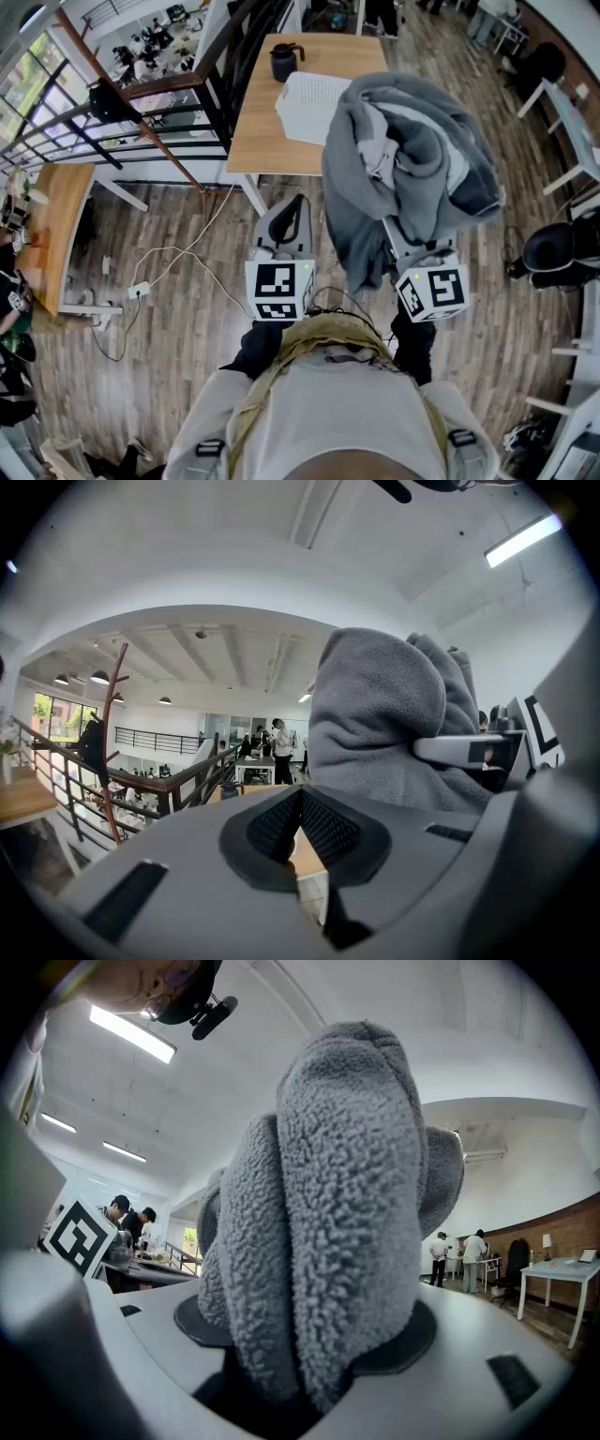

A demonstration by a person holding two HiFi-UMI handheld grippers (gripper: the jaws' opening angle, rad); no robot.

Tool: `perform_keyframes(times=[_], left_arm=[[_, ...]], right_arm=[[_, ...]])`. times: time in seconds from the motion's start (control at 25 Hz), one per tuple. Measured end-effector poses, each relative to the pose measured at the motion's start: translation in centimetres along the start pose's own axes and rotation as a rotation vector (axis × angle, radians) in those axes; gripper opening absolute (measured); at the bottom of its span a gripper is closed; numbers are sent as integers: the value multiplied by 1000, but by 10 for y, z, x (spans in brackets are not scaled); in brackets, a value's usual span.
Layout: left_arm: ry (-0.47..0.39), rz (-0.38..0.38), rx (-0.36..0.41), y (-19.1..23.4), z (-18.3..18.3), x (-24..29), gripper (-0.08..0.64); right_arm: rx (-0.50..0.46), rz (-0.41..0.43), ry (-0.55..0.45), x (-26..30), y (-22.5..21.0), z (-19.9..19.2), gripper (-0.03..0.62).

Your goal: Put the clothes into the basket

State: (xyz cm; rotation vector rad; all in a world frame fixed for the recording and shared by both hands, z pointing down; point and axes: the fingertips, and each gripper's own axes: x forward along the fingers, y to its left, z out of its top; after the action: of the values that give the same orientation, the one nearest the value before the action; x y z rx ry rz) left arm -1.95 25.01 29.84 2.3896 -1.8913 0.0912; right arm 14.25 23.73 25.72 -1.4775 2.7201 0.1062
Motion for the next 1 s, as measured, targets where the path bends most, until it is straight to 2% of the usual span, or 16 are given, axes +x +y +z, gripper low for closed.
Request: perform_keyframes(times=[1.0], left_arm=[[29,-13,1,-28,-16,23,0]], right_arm=[[17,3,8,-10,-26,-13,339]])
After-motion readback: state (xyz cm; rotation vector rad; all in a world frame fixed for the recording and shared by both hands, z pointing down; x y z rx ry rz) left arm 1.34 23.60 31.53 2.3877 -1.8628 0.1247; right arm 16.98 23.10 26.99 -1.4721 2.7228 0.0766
